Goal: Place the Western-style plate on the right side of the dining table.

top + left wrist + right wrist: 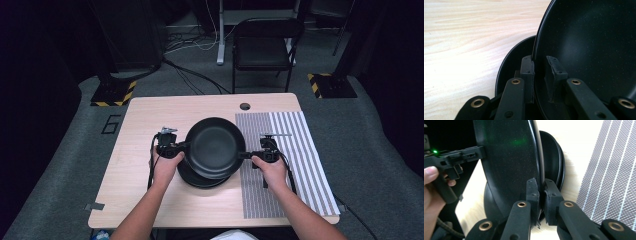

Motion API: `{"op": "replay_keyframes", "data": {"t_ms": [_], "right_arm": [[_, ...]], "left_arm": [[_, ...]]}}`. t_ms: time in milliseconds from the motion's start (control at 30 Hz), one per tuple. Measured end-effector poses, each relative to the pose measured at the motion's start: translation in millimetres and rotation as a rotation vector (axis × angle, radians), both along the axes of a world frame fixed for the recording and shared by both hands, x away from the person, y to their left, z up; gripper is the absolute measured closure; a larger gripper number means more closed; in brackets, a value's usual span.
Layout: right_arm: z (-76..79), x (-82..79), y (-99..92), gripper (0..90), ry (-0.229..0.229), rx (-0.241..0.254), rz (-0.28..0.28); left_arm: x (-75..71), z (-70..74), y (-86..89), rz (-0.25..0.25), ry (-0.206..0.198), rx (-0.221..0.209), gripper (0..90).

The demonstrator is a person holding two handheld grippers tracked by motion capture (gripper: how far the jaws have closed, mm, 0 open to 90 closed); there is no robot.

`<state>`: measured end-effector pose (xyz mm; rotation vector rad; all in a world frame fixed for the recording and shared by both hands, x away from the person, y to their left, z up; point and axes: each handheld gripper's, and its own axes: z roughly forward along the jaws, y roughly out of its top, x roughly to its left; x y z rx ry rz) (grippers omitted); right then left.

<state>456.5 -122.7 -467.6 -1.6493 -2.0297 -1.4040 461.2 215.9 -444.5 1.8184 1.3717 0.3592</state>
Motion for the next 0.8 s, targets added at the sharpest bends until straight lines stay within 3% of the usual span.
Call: {"op": "replay_keyframes", "data": {"t_ms": [300, 800], "right_arm": [[6.8, -2.0, -5.1, 83.6, 0.003, 0.032, -0.004], [15.2, -5.7, -20.3, 83.4, -0.002, 0.037, -0.015]], "left_arm": [[-0.2, 5.5, -4.4, -0.011, -0.015, -0.007, 76.0], [0.8, 10.7, -17.3, -0.034, -0.016, -0.016, 75.9]]}}
